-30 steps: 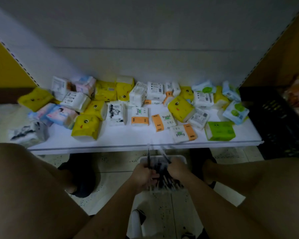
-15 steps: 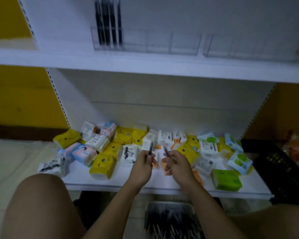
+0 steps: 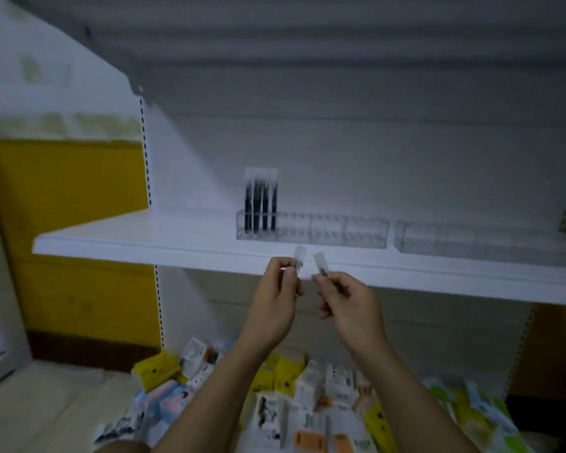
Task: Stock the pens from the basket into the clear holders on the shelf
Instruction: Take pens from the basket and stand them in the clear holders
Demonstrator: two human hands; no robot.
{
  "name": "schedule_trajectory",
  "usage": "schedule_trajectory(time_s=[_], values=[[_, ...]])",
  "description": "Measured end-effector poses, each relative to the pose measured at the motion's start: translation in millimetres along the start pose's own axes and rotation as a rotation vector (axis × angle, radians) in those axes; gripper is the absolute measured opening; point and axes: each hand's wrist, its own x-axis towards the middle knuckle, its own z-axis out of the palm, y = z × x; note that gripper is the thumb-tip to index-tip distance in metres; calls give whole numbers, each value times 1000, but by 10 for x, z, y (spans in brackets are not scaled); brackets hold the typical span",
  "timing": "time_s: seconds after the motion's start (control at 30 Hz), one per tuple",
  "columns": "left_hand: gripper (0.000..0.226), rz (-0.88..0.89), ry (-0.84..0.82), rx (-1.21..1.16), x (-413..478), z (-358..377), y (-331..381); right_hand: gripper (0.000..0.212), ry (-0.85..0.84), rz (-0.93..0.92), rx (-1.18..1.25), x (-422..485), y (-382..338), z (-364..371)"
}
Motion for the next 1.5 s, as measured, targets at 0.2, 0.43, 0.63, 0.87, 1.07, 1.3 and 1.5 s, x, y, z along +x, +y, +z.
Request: schedule_trajectory(time_s=[0.2,0.43,0.63,0.87,1.07,1.3,1.5], values=[[20,113,31,116,429,-250,343,17,41,-135,-64,347,-431,115],[19,211,77,287,1063,-528,687,15,-15,-143,163,866,-810,254],[26,250,54,225,1548,-702,839,17,39,-181,214,1451,-915,373],[21,354,99,324,2011,-782,680,38,131,-443,-52,1908,-855,552],[19,321,179,262,2195,-818,512,37,115,-456,-69,2155,-735,621],[17,294,158,413,2234,-864,338,42,-44,-438,-269,2141,-503,705],[8,232,142,515,2242,-873,277,71,-252,-374,-572,2009,-486,600]])
